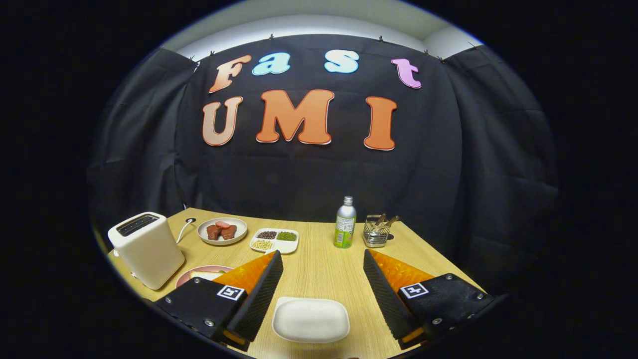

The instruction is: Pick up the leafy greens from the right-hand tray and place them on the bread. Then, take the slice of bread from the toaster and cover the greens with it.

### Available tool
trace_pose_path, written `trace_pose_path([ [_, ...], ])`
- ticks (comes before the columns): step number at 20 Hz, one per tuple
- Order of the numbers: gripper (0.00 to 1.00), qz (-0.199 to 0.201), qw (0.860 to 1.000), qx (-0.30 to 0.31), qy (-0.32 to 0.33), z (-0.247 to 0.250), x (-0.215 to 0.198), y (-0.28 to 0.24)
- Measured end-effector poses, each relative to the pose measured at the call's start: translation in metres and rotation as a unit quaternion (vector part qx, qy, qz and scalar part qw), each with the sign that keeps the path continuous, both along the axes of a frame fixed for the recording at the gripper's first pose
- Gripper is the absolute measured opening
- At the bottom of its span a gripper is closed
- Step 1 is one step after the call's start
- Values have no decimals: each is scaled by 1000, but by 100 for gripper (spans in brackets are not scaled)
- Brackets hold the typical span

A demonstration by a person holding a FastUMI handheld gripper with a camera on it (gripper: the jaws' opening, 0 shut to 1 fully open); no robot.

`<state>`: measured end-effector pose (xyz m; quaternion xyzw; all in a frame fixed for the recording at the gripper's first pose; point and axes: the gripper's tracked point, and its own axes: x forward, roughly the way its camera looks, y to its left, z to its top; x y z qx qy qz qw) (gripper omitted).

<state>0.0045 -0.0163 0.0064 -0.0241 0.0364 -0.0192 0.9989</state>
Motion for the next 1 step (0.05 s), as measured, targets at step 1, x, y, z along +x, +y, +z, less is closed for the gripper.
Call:
trace_pose_path([
  [1, 97, -2, 1000, -2, -8, 3, -2, -3],
])
